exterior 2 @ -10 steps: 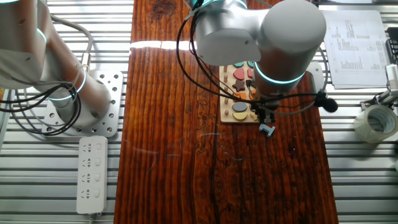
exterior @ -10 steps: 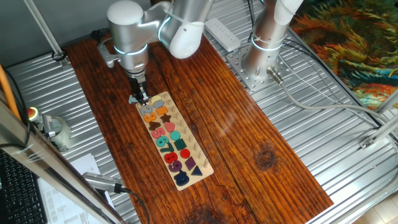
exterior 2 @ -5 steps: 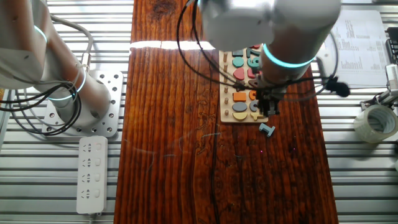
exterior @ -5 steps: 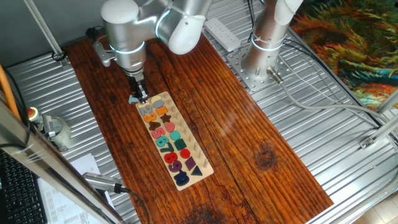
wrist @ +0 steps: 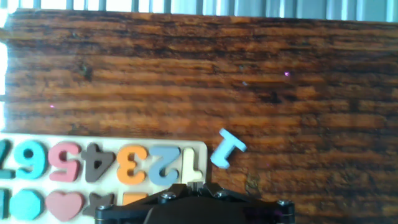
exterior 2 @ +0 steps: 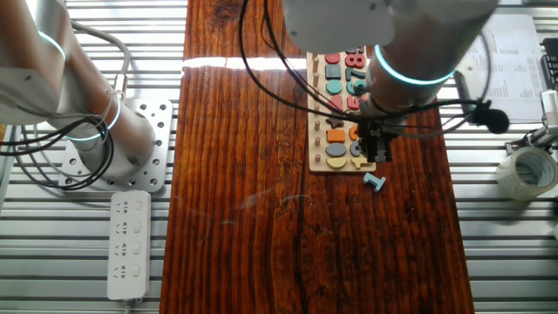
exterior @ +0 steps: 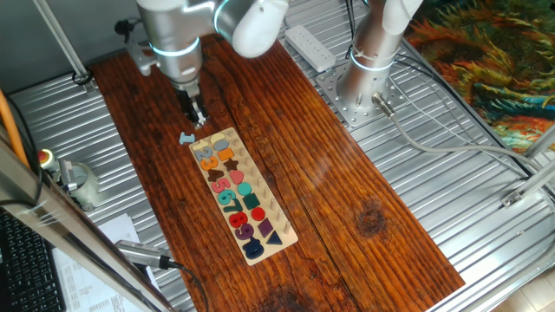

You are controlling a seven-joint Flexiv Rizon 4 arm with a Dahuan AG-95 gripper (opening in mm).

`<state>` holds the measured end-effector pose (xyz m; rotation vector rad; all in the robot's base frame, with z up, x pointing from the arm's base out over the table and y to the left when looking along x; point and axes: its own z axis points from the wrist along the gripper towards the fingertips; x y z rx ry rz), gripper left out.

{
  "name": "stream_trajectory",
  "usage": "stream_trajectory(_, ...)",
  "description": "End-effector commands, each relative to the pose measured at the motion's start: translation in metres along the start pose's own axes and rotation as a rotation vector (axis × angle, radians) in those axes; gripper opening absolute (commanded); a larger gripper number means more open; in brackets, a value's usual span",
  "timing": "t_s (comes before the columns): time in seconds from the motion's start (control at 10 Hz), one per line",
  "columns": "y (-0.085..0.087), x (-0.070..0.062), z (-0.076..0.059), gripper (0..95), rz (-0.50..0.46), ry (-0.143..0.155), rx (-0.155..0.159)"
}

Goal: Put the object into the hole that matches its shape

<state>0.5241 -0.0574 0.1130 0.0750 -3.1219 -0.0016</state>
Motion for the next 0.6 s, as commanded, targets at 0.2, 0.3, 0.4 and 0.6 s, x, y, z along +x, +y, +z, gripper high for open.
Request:
stream_trajectory(0.2,-0.0005,0.0013,-0.0003,0.0,0.008,-0.020,0.055)
stream_trajectory(0.3,-0.0005,0.0014,-0.0004,0.0,0.007,-0.017,0.055)
stream_trajectory(0.4,-0.0005,0.0017,-0.0006,0.0,0.007,-0.019,0.052)
stream_trajectory(0.6,-0.0005,0.0017,-0.0007,0.0,0.005,-0.018,0.050)
